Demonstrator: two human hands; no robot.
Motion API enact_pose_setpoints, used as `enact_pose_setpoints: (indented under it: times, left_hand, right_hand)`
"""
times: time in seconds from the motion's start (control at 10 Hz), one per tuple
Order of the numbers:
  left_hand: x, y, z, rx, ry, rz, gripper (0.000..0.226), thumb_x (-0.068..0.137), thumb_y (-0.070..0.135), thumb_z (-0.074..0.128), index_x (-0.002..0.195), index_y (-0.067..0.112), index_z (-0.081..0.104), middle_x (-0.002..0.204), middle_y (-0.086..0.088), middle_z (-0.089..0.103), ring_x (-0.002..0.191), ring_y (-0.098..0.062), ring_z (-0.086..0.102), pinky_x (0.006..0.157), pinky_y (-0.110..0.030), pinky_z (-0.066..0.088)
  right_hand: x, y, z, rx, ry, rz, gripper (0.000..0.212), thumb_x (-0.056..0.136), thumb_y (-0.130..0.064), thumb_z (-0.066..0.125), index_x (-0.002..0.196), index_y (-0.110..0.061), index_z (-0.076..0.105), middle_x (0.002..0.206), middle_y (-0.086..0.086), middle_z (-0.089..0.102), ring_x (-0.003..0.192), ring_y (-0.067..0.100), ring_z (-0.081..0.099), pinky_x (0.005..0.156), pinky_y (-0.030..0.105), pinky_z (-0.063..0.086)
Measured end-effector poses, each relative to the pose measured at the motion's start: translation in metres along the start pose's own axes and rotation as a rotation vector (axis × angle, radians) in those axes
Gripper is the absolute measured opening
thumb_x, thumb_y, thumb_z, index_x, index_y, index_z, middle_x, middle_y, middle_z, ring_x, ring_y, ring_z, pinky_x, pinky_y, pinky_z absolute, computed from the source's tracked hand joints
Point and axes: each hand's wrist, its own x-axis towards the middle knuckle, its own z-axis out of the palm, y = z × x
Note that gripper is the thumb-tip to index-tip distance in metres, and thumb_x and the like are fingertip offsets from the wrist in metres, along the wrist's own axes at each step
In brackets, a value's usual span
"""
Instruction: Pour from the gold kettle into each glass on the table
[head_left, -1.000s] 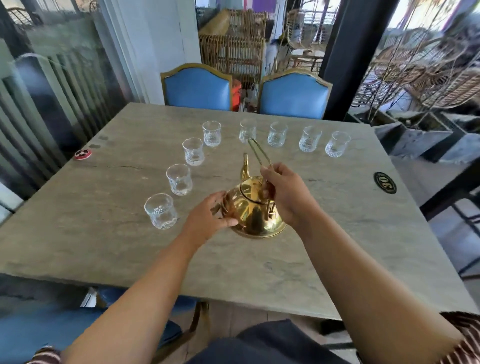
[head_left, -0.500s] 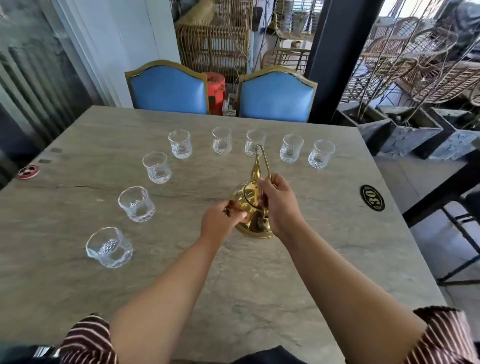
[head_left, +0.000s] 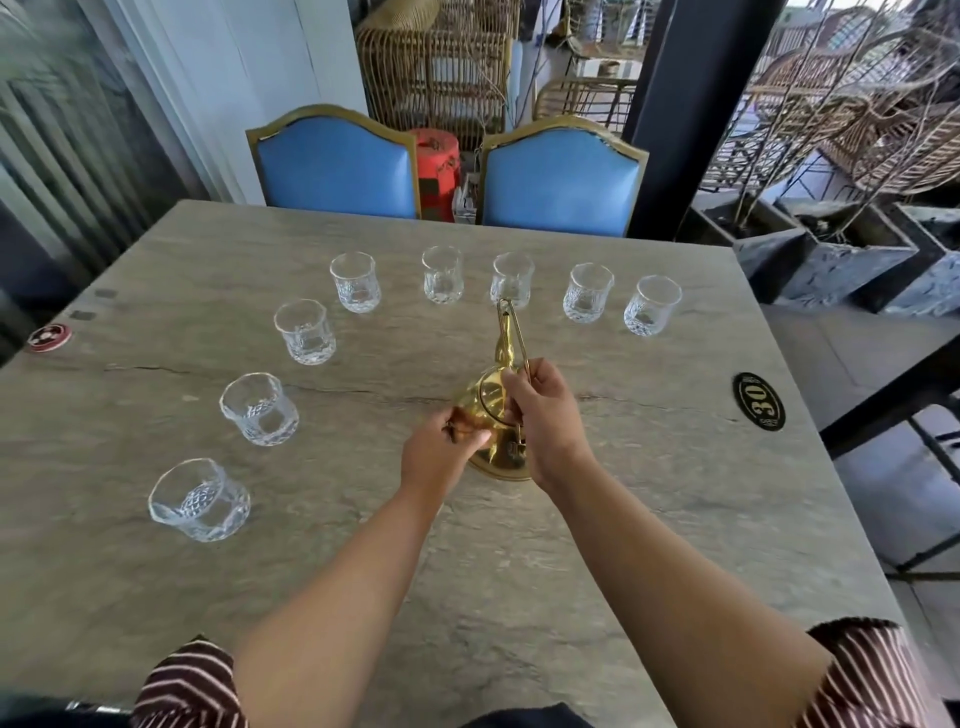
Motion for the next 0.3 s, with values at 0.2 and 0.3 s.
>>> enact_pose_setpoints:
  times: [0.2,0.3]
  left_hand:
    - [-0.0029,-0.001,-0.0015,0.096,-0.038,0.061,0.017,0.086,0.027,0.068,0.103,0.026,0.068,0.1,0.007,0.076,0.099,-0.015,0.069,0.087,-0.03,0.053]
    - [-0.005,-0.0011,-0.0059,0.08,-0.064,0.044,0.037,0.091,0.026,0.064,0.128,0.02,0.064,0.116,0.005,0.071,0.108,-0.016,0.066,0.094,-0.035,0.055]
  right_hand:
    - [-0.0017,-0.004,-0.002,-0.061,-0.013,0.006,0.018,0.093,-0.018,0.062,0.079,-0.017,0.049,0.063,-0.001,0.049,0.054,0.01,0.046,0.054,0.023,0.041]
    - [-0.0034,-0.0043,-0.0031,-0.165,0.026,-0.007,0.011,0.092,-0.026,0.062,0.089,-0.017,0.056,0.07,-0.001,0.057,0.063,0.014,0.053,0.059,0.029,0.044]
